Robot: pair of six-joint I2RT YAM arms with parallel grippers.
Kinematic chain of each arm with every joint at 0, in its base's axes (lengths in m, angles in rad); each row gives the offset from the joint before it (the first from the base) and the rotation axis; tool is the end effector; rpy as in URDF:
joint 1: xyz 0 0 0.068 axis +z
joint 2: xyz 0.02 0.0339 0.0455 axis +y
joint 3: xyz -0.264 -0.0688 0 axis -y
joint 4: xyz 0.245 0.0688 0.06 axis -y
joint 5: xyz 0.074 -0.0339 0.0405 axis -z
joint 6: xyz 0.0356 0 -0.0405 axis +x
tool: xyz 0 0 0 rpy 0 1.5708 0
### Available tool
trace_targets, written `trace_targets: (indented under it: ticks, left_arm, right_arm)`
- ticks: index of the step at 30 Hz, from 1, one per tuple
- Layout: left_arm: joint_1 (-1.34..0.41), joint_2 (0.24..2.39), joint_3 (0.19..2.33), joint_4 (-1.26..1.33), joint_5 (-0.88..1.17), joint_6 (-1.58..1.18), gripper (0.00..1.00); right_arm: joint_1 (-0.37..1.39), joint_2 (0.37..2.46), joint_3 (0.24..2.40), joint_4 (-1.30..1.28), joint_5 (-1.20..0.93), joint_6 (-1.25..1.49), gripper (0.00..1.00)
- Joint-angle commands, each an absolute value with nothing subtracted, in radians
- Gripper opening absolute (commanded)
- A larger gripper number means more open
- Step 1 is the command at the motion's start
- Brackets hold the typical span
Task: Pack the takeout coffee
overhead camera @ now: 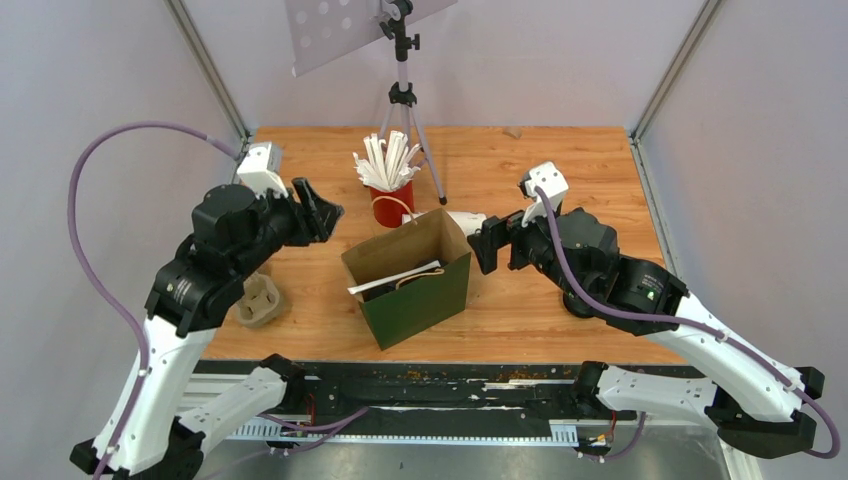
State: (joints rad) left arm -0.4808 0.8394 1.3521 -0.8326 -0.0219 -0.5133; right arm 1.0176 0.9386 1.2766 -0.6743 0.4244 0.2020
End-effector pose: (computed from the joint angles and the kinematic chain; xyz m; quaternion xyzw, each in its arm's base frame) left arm 0.1172 -0.0603 0.4480 -0.0196 0.8104 -0.2713 0.5188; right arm 0.1048 0.1418 0.4292 -0.2043 0.7802 0.1832 0.5622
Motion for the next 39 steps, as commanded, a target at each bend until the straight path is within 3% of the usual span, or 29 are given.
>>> trace_targets:
  ticks: [1, 6, 12, 18, 30, 39]
  left_arm:
    - [-0.477, 0.97, 1.448, -0.788, -0.252, -0.44, 0.64]
    - [-0.44, 1.036, 1.35, -0.592, -0.303, -0.472, 0.61]
    - [-0.251, 1.112, 1.19, -0.322, -0.093, -0.618, 0.52]
    - [-0.186, 1.205, 1.138, -0.105, 0.018, -0.631, 0.44]
    - [-0.127, 1.397, 1.168, 0.026, 0.138, -0.649, 0.3]
    - [-0.121, 1.476, 1.185, 0.037, 0.195, -0.669, 0.27]
  right_arm:
    - [1.014, 0.916, 1.323, -0.724, 0.403, 0.235, 0.96]
    - [1.014, 0.888, 1.343, -0.773, 0.402, 0.249, 0.95]
    - [1.014, 0.854, 1.342, -0.807, 0.403, 0.286, 0.93]
    - [1.014, 0.845, 1.342, -0.841, 0.397, 0.339, 0.91]
    - [1.014, 0.891, 1.337, -0.833, 0.382, 0.365, 0.91]
    - [1.014, 0.896, 1.344, -0.84, 0.389, 0.362, 0.91]
